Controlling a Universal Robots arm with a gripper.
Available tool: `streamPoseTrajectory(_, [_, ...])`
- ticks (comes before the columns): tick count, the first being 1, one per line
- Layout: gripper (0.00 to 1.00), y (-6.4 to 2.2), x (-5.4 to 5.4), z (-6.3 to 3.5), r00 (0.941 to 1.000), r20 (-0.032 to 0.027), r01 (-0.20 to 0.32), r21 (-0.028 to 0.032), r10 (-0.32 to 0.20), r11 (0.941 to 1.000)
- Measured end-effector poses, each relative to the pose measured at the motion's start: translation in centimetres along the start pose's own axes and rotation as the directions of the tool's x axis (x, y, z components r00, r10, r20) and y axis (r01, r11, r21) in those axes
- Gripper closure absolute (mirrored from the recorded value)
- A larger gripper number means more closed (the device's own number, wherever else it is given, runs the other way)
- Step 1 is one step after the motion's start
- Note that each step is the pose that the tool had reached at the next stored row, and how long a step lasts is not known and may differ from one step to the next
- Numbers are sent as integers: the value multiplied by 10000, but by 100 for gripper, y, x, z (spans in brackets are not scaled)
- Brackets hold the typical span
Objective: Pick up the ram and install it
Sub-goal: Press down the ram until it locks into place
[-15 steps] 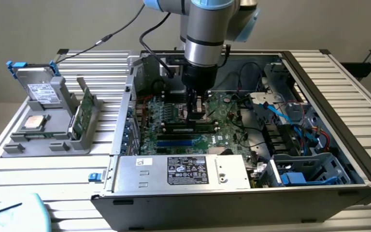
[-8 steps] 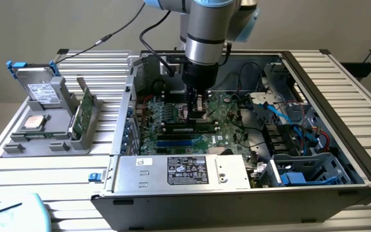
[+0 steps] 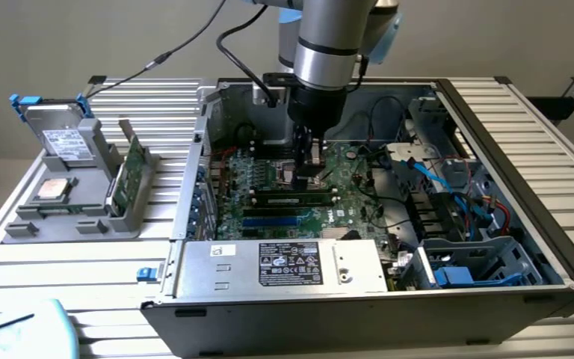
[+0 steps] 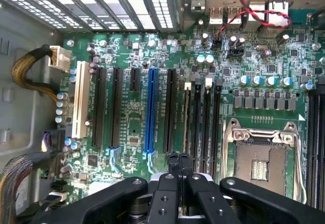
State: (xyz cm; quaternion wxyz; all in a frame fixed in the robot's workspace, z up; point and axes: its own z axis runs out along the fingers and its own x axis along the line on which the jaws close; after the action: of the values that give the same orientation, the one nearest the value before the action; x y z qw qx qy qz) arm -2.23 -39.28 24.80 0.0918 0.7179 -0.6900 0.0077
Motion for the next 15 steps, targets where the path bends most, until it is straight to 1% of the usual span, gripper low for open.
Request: streamPoseTrajectory(15, [89, -6, 3, -1, 10000, 4, 1, -1, -1, 10000])
